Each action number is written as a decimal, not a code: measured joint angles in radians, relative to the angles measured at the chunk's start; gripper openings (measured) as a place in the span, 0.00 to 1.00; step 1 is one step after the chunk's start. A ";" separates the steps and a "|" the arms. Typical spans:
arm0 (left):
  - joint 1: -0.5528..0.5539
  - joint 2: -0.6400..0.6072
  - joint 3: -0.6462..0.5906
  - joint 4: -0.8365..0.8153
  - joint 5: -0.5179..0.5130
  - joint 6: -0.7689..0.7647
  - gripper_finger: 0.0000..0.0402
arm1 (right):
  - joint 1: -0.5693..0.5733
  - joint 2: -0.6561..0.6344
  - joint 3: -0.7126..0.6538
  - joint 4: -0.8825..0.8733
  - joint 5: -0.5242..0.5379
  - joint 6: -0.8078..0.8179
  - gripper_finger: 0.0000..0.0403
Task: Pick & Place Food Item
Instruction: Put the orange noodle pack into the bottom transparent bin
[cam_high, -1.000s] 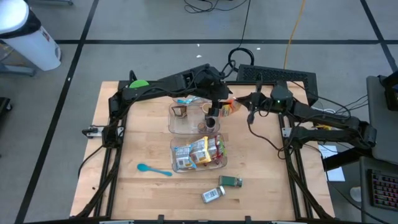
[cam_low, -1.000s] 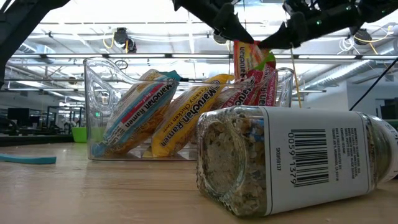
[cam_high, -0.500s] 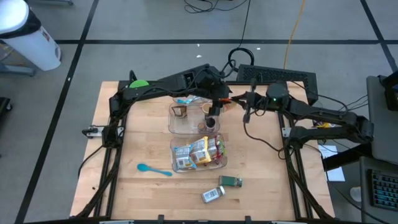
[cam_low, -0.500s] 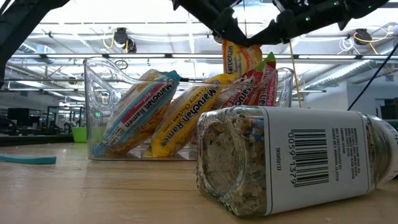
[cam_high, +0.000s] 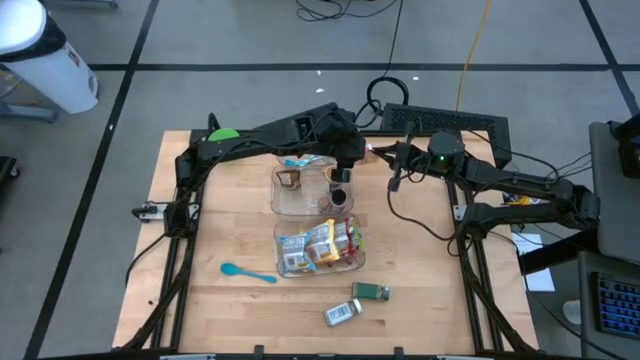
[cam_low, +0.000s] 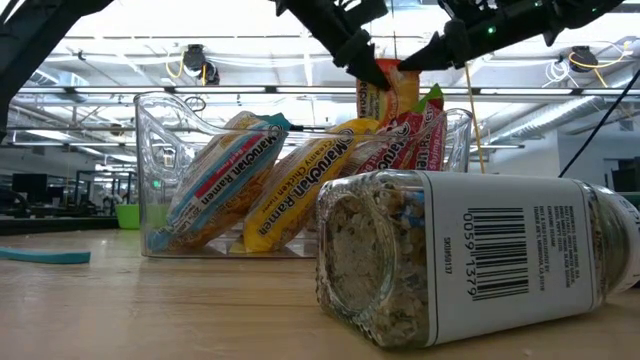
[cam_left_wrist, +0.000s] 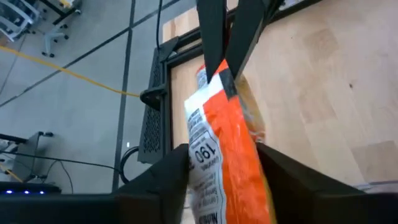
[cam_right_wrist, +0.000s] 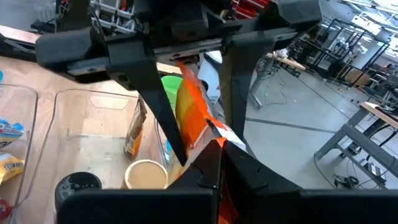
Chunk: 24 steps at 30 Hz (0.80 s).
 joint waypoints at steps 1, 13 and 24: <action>0.000 0.000 0.000 0.006 0.000 0.004 0.43 | 0.000 0.000 0.000 0.001 0.000 0.000 0.00; -0.010 -0.001 -0.002 0.060 -0.004 -0.014 0.22 | -0.007 -0.001 0.000 -0.032 0.002 0.000 0.00; -0.012 -0.005 -0.001 0.039 0.001 -0.048 0.40 | -0.007 0.001 0.000 -0.039 0.000 -0.002 0.00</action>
